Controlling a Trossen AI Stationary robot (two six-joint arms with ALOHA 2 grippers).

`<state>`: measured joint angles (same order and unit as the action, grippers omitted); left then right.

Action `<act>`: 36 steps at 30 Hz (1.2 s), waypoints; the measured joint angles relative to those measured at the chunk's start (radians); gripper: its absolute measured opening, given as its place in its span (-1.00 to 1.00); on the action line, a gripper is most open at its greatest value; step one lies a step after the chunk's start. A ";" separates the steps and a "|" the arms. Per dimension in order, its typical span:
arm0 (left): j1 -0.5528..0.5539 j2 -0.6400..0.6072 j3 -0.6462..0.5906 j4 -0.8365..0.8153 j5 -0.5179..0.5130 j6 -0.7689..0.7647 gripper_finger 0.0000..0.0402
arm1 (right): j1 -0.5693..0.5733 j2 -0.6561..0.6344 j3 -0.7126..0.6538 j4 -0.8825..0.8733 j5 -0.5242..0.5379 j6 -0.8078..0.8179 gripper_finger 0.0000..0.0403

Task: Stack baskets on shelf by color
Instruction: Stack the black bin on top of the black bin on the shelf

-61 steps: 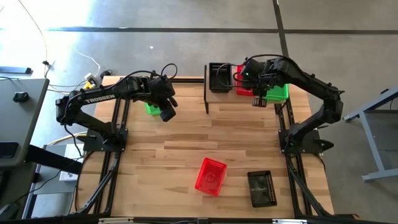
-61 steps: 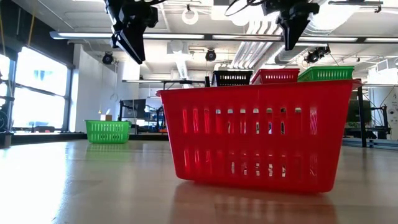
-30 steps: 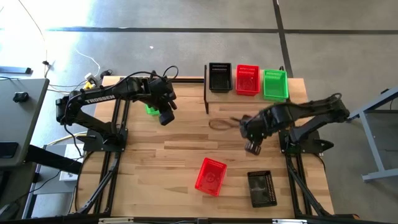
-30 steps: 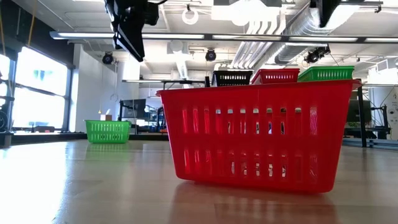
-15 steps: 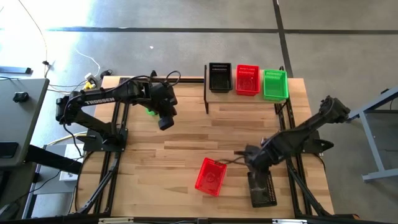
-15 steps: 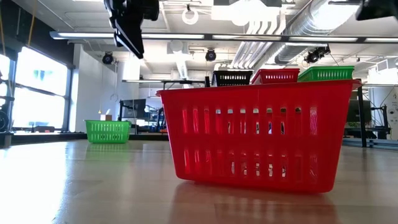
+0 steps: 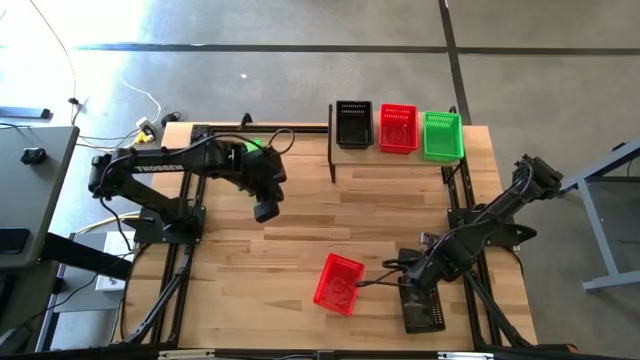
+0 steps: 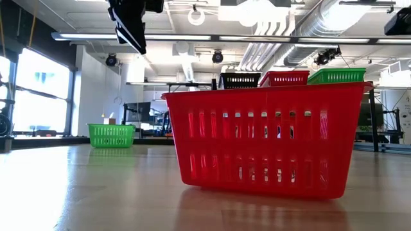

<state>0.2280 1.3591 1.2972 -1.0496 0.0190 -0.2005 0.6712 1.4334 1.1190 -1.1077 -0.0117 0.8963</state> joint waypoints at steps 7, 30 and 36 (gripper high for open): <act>-0.065 0.000 0.000 0.000 0.000 -0.079 -0.47 | -0.001 0.000 -0.093 0.077 0.013 -0.073 -0.55; -0.227 0.000 0.000 0.000 0.033 -0.297 -0.47 | -0.003 0.001 -0.292 0.238 -0.077 -0.157 -0.55; -0.252 0.000 0.000 0.000 0.060 -0.297 -0.46 | -0.003 0.001 -0.332 0.260 -0.113 -0.144 -0.63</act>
<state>-0.0243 1.3591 1.2975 -1.0492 0.0791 -0.4976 0.6678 1.4342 0.7869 -0.8474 -0.1247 0.7523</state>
